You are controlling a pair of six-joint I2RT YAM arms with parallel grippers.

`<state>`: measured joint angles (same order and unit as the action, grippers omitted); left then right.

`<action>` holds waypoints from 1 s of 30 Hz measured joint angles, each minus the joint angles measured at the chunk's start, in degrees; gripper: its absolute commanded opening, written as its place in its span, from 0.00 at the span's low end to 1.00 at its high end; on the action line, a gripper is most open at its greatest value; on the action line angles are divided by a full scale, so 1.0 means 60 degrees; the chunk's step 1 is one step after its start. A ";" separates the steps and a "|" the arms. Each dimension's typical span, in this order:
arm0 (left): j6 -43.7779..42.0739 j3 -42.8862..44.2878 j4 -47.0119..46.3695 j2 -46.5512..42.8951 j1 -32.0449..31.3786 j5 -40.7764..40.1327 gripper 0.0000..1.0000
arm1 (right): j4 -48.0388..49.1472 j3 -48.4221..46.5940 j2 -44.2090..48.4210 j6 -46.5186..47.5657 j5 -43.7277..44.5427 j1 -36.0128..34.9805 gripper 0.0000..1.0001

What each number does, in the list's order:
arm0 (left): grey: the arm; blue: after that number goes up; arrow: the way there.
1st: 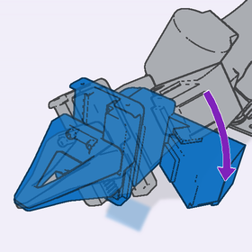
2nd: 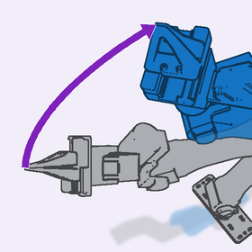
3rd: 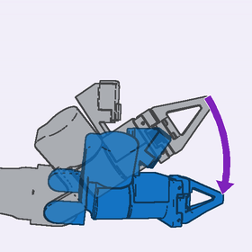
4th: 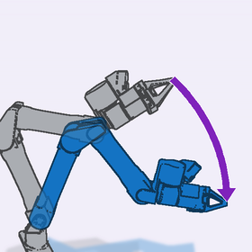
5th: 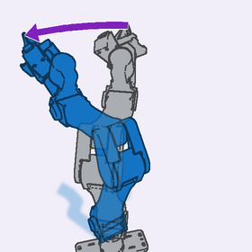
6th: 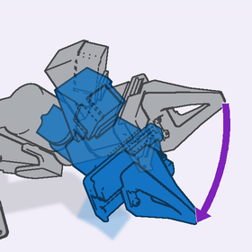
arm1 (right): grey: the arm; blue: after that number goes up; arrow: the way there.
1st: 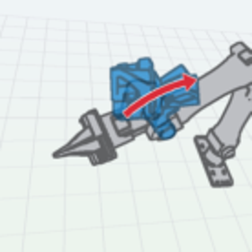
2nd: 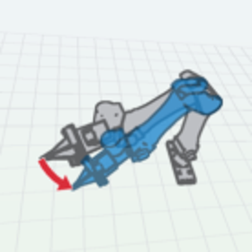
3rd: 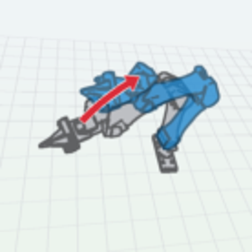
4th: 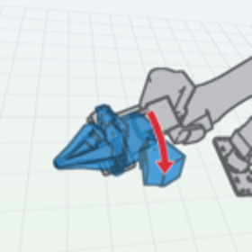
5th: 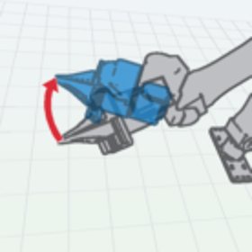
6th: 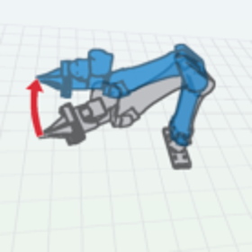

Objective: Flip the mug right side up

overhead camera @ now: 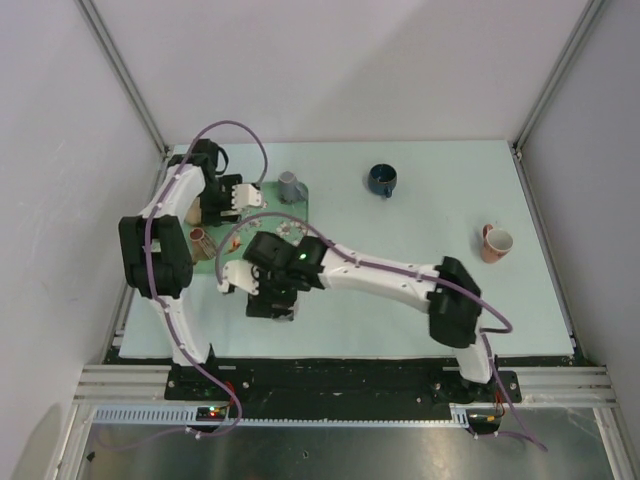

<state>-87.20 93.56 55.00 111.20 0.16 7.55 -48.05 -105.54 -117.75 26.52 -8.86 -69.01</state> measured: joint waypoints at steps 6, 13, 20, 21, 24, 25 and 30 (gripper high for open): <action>-0.0084 0.0739 0.0146 0.0871 -0.0280 -0.0295 0.71 | 0.0565 0.0277 0.1763 -0.0259 -0.0102 0.0186 0.80; -0.0423 0.0889 0.0171 0.1599 -0.0317 -0.0911 0.38 | 0.0561 0.0539 0.2076 -0.0652 0.0157 0.0474 0.81; -0.0623 0.1100 0.0342 0.1796 -0.0313 -0.1075 0.01 | 0.0754 0.1672 0.2856 -0.1206 0.0244 0.1220 0.81; -0.0601 0.1147 0.0346 0.1796 -0.0310 -0.0984 0.00 | 0.0849 0.1792 0.3056 -0.1308 0.0211 0.1344 0.81; -0.0178 0.1552 0.0506 0.1796 -0.0306 -0.0459 0.00 | 0.1388 0.2215 0.3993 -0.1803 -0.0117 0.1920 0.84; 0.0124 0.1821 0.0576 0.1796 -0.0310 -0.0219 0.00 | 0.1585 0.2313 0.4251 -0.1978 -0.0215 0.2102 0.86; 0.2674 0.3894 0.0656 0.1698 -0.0251 0.1439 0.00 | 0.3428 0.3311 0.5694 -0.3497 -0.0896 0.3475 0.99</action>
<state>-71.16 116.92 58.94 121.38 -1.34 16.19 -27.49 -85.67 -83.59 5.54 -14.24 -48.16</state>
